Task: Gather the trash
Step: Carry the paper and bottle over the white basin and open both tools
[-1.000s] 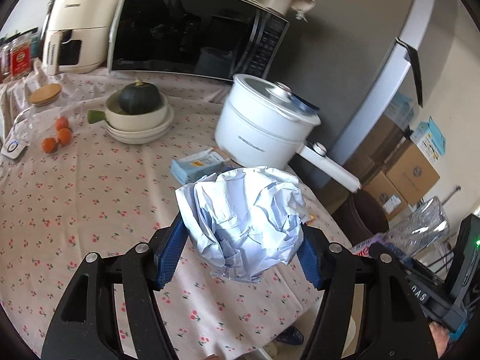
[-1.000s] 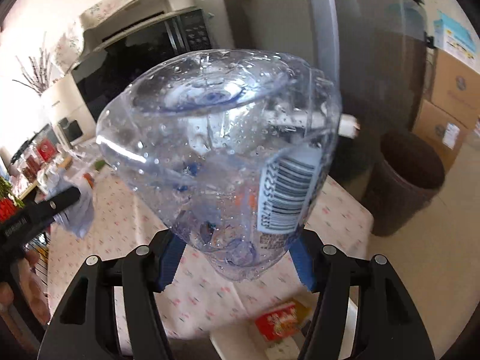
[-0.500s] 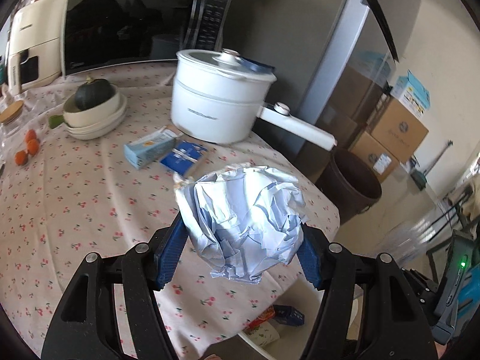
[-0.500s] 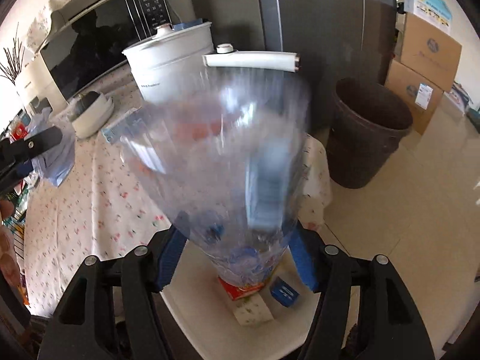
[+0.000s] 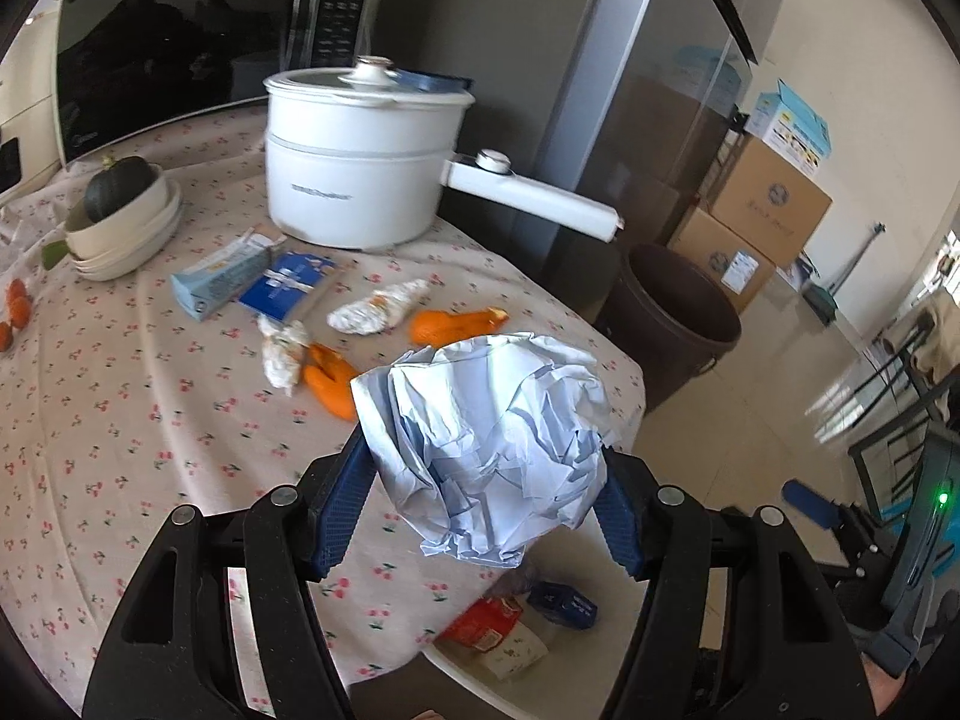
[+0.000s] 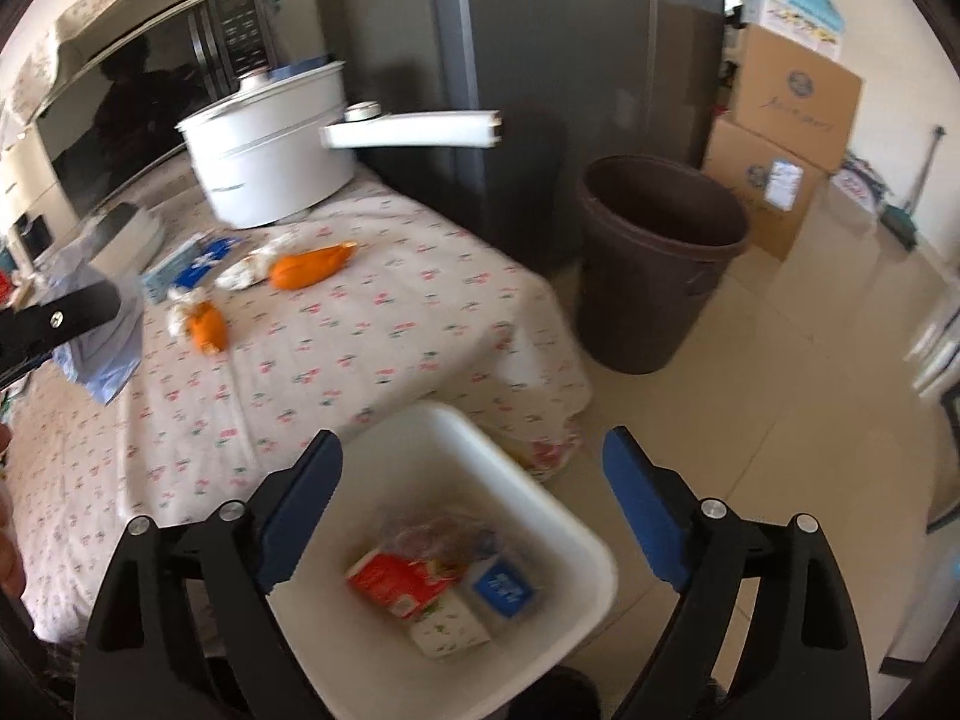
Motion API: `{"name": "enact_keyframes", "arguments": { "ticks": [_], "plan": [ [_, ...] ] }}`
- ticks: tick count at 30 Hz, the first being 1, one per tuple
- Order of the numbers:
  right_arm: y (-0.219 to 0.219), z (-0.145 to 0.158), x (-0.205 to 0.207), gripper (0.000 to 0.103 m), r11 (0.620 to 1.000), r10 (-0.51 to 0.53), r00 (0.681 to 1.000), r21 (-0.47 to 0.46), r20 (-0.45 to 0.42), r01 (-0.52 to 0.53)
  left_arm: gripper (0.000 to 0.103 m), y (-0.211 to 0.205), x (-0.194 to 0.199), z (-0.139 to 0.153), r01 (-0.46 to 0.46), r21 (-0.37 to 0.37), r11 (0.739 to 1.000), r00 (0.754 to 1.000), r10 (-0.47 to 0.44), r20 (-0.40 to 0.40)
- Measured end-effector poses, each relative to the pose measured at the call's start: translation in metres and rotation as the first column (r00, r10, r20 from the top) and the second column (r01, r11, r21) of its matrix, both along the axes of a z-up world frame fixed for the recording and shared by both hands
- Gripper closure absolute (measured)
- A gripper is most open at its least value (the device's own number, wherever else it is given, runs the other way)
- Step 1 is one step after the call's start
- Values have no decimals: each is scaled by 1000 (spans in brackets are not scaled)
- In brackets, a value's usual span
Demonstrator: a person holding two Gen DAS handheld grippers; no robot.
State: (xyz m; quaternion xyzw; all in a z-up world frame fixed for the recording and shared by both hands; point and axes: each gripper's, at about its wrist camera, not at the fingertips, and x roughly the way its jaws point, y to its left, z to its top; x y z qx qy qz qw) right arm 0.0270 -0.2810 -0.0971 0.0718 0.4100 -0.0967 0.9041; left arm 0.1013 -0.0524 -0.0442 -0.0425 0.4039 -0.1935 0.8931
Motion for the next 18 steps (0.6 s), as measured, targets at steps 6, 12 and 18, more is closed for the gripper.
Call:
{"name": "enact_keyframes", "arguments": {
  "ticks": [6,12,18],
  "plan": [
    [-17,-1,-7,10,990,-75,997,-117,15,76,40,-24,-4,-9,56,16,998,998,-56,-22],
    [-33,-3,-12,10,980,-123,992,-158,19,125,39,-47,-9,-19,108,35,994,993,-107,-43],
    [-43,0,-17,8,968,-166,985,-182,47,172,35,-65,-14,-30,157,52,986,985,-153,-75]
  ]
}}
